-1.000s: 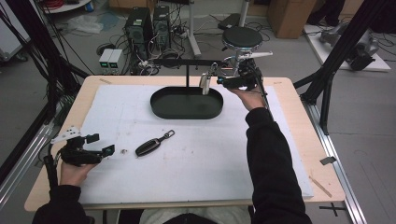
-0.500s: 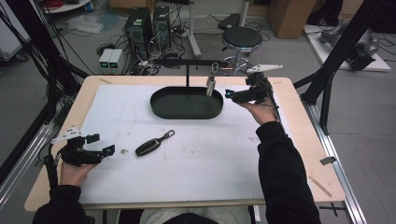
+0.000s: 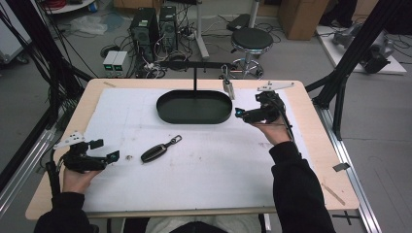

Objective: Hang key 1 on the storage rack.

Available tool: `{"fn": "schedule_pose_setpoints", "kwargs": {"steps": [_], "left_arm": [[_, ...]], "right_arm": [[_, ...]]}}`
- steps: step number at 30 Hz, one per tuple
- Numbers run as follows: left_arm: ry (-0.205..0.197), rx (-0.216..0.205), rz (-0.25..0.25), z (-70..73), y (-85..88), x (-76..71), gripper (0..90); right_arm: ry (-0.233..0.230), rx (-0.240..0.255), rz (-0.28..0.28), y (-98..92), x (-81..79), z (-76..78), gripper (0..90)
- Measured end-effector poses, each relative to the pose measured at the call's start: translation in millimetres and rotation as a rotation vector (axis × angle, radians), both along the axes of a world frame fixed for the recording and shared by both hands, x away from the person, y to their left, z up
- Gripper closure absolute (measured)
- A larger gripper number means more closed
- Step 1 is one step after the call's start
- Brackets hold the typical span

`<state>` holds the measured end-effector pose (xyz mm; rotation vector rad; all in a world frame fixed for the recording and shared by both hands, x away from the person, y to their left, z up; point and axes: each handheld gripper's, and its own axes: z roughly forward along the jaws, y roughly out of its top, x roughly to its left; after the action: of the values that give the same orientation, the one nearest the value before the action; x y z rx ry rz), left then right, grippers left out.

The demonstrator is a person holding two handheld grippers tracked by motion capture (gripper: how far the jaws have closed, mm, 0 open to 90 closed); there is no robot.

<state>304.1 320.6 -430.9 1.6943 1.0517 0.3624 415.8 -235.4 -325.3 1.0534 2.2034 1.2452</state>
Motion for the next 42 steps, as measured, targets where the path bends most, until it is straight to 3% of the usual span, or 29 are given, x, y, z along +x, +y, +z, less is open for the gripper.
{"fn": "schedule_pose_setpoints", "kwargs": {"steps": [11,42], "left_arm": [[0.002,0.003,-0.003,0.0,-0.2,0.1,1.7],[0.006,0.018,-0.007,0.0,-2.1,0.0,1.7]], "right_arm": [[0.011,0.037,-0.009,-12.2,-18.7,-20.4,0.7],[0.053,0.032,-0.097,-64.9,-69.7,-71.3,0.7]]}}
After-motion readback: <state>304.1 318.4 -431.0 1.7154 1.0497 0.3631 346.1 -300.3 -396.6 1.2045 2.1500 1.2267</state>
